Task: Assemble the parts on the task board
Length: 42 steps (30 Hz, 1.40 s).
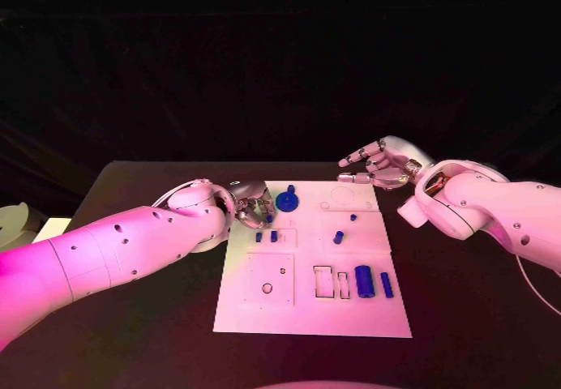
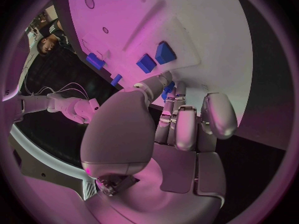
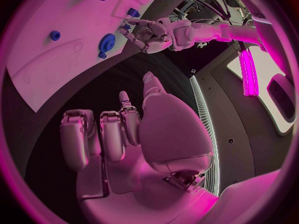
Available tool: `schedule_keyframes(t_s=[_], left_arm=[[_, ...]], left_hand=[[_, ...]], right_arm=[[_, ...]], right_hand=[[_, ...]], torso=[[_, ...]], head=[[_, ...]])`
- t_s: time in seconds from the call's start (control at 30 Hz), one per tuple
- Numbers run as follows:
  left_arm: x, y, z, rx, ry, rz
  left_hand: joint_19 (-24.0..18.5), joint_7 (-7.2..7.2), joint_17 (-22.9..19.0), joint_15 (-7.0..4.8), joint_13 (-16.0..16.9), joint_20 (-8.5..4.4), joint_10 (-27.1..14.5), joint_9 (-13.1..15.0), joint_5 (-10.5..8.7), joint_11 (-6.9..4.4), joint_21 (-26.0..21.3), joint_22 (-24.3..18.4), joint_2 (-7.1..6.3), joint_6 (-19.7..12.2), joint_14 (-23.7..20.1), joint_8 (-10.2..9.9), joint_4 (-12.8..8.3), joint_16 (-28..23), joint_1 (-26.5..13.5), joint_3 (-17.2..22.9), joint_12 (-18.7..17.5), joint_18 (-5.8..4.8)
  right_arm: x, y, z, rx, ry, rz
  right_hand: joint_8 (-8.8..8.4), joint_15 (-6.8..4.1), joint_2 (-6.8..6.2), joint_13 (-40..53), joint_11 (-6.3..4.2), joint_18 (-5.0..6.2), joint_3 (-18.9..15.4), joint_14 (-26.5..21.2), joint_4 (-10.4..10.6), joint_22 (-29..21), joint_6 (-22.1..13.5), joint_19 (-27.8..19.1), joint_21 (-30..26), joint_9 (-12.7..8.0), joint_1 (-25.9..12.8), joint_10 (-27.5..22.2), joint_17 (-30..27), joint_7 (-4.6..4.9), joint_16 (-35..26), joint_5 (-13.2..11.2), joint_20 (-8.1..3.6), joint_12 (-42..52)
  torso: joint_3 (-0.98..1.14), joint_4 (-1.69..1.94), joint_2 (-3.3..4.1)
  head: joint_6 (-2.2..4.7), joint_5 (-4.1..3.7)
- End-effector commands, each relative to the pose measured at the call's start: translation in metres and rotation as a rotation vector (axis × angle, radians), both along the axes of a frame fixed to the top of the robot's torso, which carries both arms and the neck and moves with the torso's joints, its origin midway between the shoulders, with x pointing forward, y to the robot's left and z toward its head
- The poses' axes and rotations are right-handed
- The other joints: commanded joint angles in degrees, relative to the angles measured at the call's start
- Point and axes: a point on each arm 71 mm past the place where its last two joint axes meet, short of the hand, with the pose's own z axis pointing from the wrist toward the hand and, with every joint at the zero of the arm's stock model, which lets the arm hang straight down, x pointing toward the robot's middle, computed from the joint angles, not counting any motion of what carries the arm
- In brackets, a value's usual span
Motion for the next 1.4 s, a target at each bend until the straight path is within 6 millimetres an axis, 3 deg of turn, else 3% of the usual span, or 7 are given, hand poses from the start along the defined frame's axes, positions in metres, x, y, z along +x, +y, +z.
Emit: schedule_keyframes(t_s=[0.03, 0.2, 0.43, 0.6, 0.83, 1.0, 1.4], left_arm=[[0.001, 0.005, -0.002, 0.010, 0.013, 0.017], [0.004, 0.018, -0.001, -0.016, 0.000, 0.057], [0.014, 0.072, 0.006, -0.328, 0.127, 0.253], [0.011, 0.102, 0.014, -0.721, 0.254, 0.349], [-0.004, 0.127, 0.021, -1.286, 0.461, 0.443], [-0.017, 0.134, 0.024, -1.405, 0.486, 0.453], [-0.036, 0.119, 0.030, -1.468, 0.531, 0.393]], left_hand=[[-0.41, 0.12, -0.37, 0.49, -0.20, 0.46, -1.97, -0.32, 0.14, 0.34, -1.69, -1.48, -0.33, -1.53, 1.53, -0.13, -0.06, -0.36, -0.60, -0.70, -0.23, 0.23], [-0.82, 0.55, -0.92, 0.93, -0.23, 0.94, -5.97, -0.39, 0.14, 0.90, -3.78, -3.30, -0.23, -4.42, 1.41, -0.08, -0.43, -0.39, -0.11, -2.43, -0.18, 0.65], [-1.27, 0.66, -1.43, 0.90, 0.15, 1.05, -5.03, -0.12, 0.31, 0.83, -6.05, -5.26, 1.42, -4.20, 1.25, 0.54, -0.40, -0.39, 0.93, -3.50, 1.50, 1.11], [-2.88, 0.95, -4.61, 0.94, 0.25, 1.09, -2.67, 0.16, 0.09, 0.72, -10.12, -8.76, 2.00, -1.47, 0.14, 1.75, 0.66, -1.83, -0.42, -3.12, 2.99, 1.85], [-7.80, 0.14, -14.32, 0.28, 0.61, 0.75, 0.11, 0.29, 0.04, -0.20, -20.97, -17.84, 3.66, 1.12, -4.05, 3.15, 2.55, -6.62, -2.08, -5.60, 5.53, 3.86], [-11.08, 0.06, -19.46, 0.26, 0.64, 0.63, 0.31, 0.12, 0.08, -0.36, -27.87, -23.53, 4.06, 1.31, -6.63, 3.38, 2.58, -9.35, -2.08, -6.72, 6.42, 4.94], [-12.24, -0.17, -20.79, 0.11, 0.77, 0.55, 0.69, 0.10, 0.12, -0.61, -29.68, -24.96, 4.50, 1.70, -7.34, 3.70, 2.19, -9.97, -1.54, -7.12, 7.24, 5.17]], right_arm=[[0.000, -0.001, -0.002, -0.029, 0.011, 0.008], [0.002, -0.006, -0.005, -0.122, 0.008, 0.004], [0.003, -0.012, -0.010, -0.362, -0.033, 0.020], [0.001, -0.010, -0.012, -0.559, -0.095, 0.043], [-0.007, 0.000, -0.021, -0.763, -0.165, 0.083], [-0.011, 0.005, -0.029, -0.857, -0.187, 0.102], [-0.019, 0.019, -0.042, -0.920, -0.196, 0.151]], right_hand=[[0.01, -0.38, 0.58, 4.51, -0.51, 0.92, -0.23, 4.12, -0.46, 6.27, 0.29, 1.30, -1.38, -0.03, 0.22, -2.46, 7.34, 0.03, -1.12, 0.04, -0.34, -6.75], [0.33, -0.91, 1.73, -16.62, -1.01, 2.16, 0.17, 3.18, -1.12, 0.90, 1.32, -1.42, -5.36, 0.10, 2.55, -17.57, 3.85, -0.41, -4.00, 0.14, -0.79, -42.11], [0.50, -0.47, 0.98, -40.84, -0.72, 2.10, 5.50, 3.52, -2.13, 0.86, 5.19, -0.79, -5.61, 0.05, 9.52, -17.63, 3.64, -0.05, -4.45, -2.41, -0.78, -63.76], [0.15, -0.57, -0.61, -50.40, -0.55, 2.04, 8.54, 3.60, -1.88, 1.15, 7.47, -0.50, -5.49, 0.08, 10.46, -15.73, 3.69, -0.75, -4.50, -3.43, -0.55, -69.38], [-0.45, -0.59, -2.34, -57.75, -0.73, 2.10, 12.99, 3.64, -1.11, 0.88, 9.05, -0.53, -5.79, 0.05, 10.46, -14.85, 3.50, -1.48, -4.71, -8.52, -0.54, -72.58], [-0.72, -0.69, -4.00, -61.41, -0.77, 2.19, 15.69, 3.65, -0.41, 0.51, 9.00, -0.65, -6.16, -0.03, 9.73, -15.29, 3.29, -1.79, -4.92, -9.69, -0.66, -72.85], [-0.69, -0.72, -5.81, -66.00, -0.61, 2.36, 19.35, 3.52, 0.23, -0.38, 9.23, -0.99, -6.99, 0.00, 8.42, -16.67, 2.32, -1.96, -5.75, -10.12, -0.68, -72.90]], torso=[[0.00, -0.02, -0.02], [-0.02, -0.02, -0.07], [0.14, -0.07, -0.09], [-0.05, 0.12, -0.02], [-0.22, -0.31, 0.03], [-0.31, -0.18, 0.06], [-0.26, -0.26, 0.05]], head=[[0.10, -0.06], [0.33, -0.28], [0.85, -0.73], [1.21, -1.65], [1.66, -2.69], [1.71, -3.34], [1.55, -3.30]])
